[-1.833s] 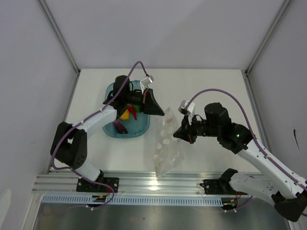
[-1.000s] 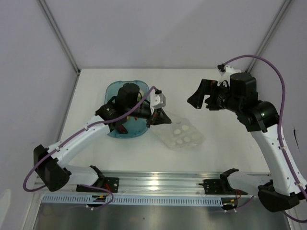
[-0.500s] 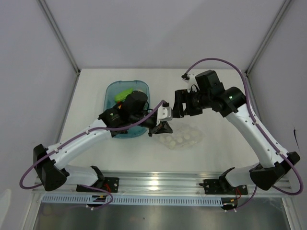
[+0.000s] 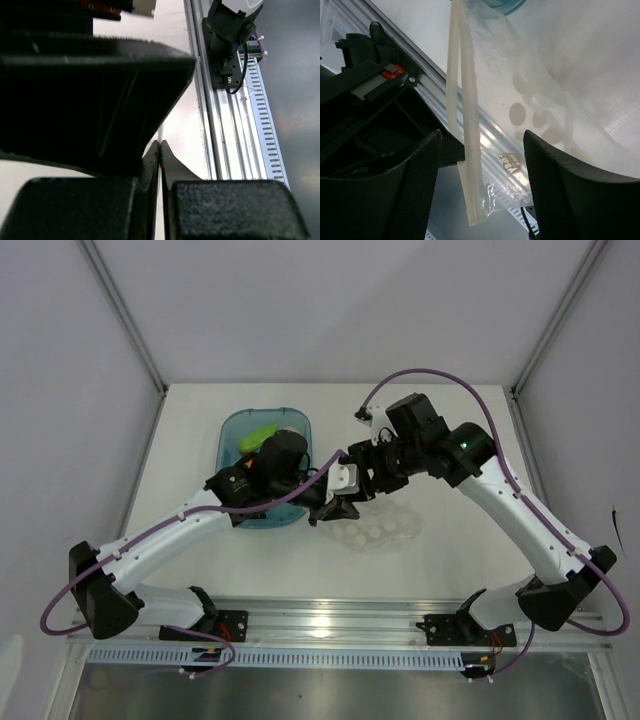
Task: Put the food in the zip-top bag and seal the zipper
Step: Open the zipper of the food storage bag at the center of the board.
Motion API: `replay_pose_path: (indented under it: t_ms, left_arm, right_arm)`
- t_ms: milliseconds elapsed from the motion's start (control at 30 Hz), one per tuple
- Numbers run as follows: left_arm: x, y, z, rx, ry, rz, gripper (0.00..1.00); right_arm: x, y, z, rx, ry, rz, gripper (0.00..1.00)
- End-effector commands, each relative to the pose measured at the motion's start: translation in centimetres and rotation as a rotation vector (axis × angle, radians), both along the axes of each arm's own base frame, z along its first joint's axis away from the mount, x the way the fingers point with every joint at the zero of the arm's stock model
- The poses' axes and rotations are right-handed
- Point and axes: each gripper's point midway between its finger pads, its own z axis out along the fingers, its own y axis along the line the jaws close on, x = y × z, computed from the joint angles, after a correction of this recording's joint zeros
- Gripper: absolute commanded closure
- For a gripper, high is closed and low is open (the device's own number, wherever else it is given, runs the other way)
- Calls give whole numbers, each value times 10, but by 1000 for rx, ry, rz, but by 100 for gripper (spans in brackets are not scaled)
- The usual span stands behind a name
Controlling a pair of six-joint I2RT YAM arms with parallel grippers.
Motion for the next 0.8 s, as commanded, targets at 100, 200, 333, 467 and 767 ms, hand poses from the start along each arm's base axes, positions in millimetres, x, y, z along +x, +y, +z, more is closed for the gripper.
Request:
replay_pose_path:
  t_ms: [100, 200, 333, 467, 767]
  left_arm:
    - [-7, 0, 22, -54, -47, -38, 99]
    - [-9, 0, 24, -59, -48, -43, 99]
    - [-11, 0, 25, -63, -44, -51, 100]
    - [-13, -1, 25, -63, -30, -64, 99]
    - [-10, 1, 17, -32, -6, -39, 99]
  right_arm:
    - [-4, 2, -19, -80, 16, 61, 32]
    - [-2, 4, -31, -115, 32, 69, 37]
    - [10, 2, -36, -158, 1, 30, 53]
    - [27, 1, -34, -168, -48, -15, 60]
    - [60, -7, -40, -259, -106, -117, 100]
